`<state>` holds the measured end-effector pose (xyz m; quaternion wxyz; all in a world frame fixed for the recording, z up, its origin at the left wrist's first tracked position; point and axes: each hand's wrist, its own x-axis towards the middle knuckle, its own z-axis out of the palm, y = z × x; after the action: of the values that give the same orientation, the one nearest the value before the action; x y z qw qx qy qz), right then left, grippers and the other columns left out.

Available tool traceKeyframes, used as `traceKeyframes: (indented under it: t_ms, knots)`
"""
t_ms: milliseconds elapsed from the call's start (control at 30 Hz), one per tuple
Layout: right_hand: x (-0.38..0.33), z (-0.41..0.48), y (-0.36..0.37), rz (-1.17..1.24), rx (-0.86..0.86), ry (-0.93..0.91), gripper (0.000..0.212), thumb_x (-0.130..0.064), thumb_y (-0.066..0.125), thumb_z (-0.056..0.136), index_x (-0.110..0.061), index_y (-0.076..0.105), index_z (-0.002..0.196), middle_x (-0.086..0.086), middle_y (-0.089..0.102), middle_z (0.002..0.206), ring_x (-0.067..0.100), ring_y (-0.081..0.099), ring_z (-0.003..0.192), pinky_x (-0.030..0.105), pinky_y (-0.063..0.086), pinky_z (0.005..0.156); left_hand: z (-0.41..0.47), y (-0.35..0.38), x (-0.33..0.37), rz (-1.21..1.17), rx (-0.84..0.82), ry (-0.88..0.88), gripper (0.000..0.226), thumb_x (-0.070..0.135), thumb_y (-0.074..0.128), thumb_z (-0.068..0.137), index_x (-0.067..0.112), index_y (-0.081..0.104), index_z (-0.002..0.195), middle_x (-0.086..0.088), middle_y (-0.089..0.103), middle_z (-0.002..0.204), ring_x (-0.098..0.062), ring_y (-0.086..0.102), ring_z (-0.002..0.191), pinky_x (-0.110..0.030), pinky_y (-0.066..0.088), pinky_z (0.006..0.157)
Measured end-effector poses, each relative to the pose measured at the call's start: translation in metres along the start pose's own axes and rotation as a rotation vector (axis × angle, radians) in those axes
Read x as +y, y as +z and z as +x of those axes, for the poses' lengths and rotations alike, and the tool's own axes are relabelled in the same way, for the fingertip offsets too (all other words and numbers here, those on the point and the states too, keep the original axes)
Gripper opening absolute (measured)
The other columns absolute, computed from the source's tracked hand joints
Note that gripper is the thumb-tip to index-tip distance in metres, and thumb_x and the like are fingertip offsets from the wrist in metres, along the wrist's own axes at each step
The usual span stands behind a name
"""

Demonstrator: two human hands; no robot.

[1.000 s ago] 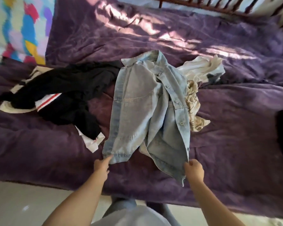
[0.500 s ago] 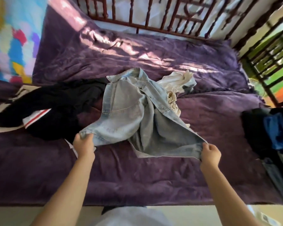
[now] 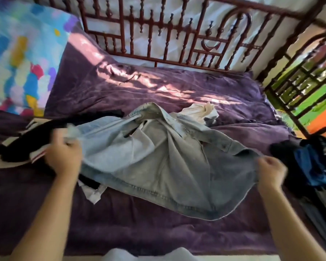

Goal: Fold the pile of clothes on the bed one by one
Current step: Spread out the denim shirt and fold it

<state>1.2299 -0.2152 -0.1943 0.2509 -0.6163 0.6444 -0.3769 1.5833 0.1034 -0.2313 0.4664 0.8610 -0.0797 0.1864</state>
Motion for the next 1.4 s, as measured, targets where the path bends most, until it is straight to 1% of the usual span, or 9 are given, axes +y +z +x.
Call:
traceKeyframes:
  t_ms: [133, 233, 300, 400, 533, 733, 1200, 1300, 1400]
  knots:
    - [0.029, -0.104, 0.064, -0.654, -0.965, -0.372, 0.016, -0.015, 0.057, 0.084, -0.014, 0.069, 0.096, 0.002, 0.062, 0.075, 0.02, 0.057, 0.081, 0.026, 0.035, 0.062, -0.125, 0.038, 0.022, 0.024, -0.936, 0.777, 0.023, 0.018, 0.041, 0.076, 0.021, 0.054, 0.095, -0.005, 0.069, 0.095, -0.022, 0.063, 0.087, -0.032, 0.052, 0.065]
    - [0.063, -0.153, 0.082, -1.027, -1.534, -0.343, 0.029, -0.02, 0.053, 0.09, -0.005, 0.063, 0.112, 0.01, 0.061, 0.093, 0.028, 0.057, 0.107, 0.024, 0.04, 0.065, -0.192, 0.043, -0.009, 0.544, -1.827, 0.634, 0.027, 0.013, 0.044, 0.088, 0.012, 0.056, 0.112, -0.011, 0.056, 0.121, -0.032, 0.055, 0.109, -0.04, 0.047, 0.089]
    - [0.075, -0.162, 0.085, -1.104, -1.617, -0.23, 0.037, -0.027, 0.05, 0.094, -0.004, 0.061, 0.12, 0.013, 0.061, 0.11, 0.027, 0.055, 0.108, 0.028, 0.042, 0.085, -0.204, 0.041, -0.03, 0.637, -1.949, 0.495, 0.035, 0.018, 0.046, 0.091, 0.009, 0.053, 0.124, -0.014, 0.052, 0.13, -0.031, 0.051, 0.117, -0.035, 0.043, 0.095]
    - [0.076, -0.147, 0.091, -1.065, -1.512, -0.17, 0.038, -0.031, 0.044, 0.098, -0.006, 0.057, 0.124, 0.012, 0.056, 0.129, 0.027, 0.052, 0.118, 0.031, 0.04, 0.096, -0.185, 0.048, -0.048, 0.601, -1.808, 0.3, 0.038, 0.026, 0.046, 0.092, 0.014, 0.051, 0.127, -0.009, 0.05, 0.134, -0.026, 0.049, 0.119, -0.029, 0.04, 0.094]
    - [0.057, -0.121, 0.111, -0.948, -1.33, -0.177, 0.024, -0.022, 0.043, 0.095, -0.009, 0.058, 0.107, 0.012, 0.054, 0.103, 0.023, 0.056, 0.105, 0.026, 0.039, 0.079, -0.146, 0.072, -0.045, 0.554, -1.67, 0.142, 0.036, 0.028, 0.041, 0.098, 0.012, 0.046, 0.129, -0.007, 0.047, 0.134, -0.023, 0.051, 0.116, -0.032, 0.042, 0.092]
    - [0.019, -0.107, 0.144, -0.87, -1.299, -0.247, 0.032, -0.024, 0.042, 0.097, -0.013, 0.056, 0.123, 0.009, 0.06, 0.122, 0.024, 0.059, 0.107, 0.027, 0.046, 0.084, -0.112, 0.115, -0.028, 0.478, -1.496, 0.125, 0.038, 0.029, 0.041, 0.097, 0.016, 0.045, 0.133, -0.004, 0.045, 0.138, -0.021, 0.049, 0.118, -0.033, 0.043, 0.094]
    - [-0.073, -0.001, 0.316, -0.664, -1.089, -0.47, 0.025, -0.013, 0.038, 0.096, -0.001, 0.057, 0.107, 0.015, 0.053, 0.118, 0.03, 0.051, 0.11, 0.03, 0.038, 0.08, -0.007, 0.269, -0.005, 0.336, -0.951, 0.079, 0.026, 0.019, 0.051, 0.092, 0.002, 0.063, 0.107, -0.013, 0.06, 0.112, -0.031, 0.053, 0.106, -0.039, 0.046, 0.085]
    - [-0.069, 0.016, 0.363, -0.698, -1.133, -0.563, 0.029, -0.009, 0.037, 0.096, -0.002, 0.05, 0.12, 0.014, 0.044, 0.13, 0.03, 0.046, 0.118, 0.035, 0.037, 0.091, 0.008, 0.317, -0.007, 0.198, -0.746, -0.127, 0.029, 0.009, 0.055, 0.087, -0.005, 0.061, 0.111, -0.023, 0.057, 0.114, -0.037, 0.05, 0.112, -0.039, 0.039, 0.095]
    - [-0.056, 0.034, 0.39, -0.891, -1.068, -0.634, 0.042, -0.008, 0.036, 0.095, -0.009, 0.034, 0.136, 0.014, 0.032, 0.14, 0.033, 0.034, 0.127, 0.04, 0.037, 0.099, 0.021, 0.36, -0.01, 0.111, -0.58, -0.687, 0.056, 0.017, 0.06, 0.088, -0.003, 0.039, 0.135, -0.026, 0.043, 0.134, -0.039, 0.042, 0.123, -0.041, 0.035, 0.103]
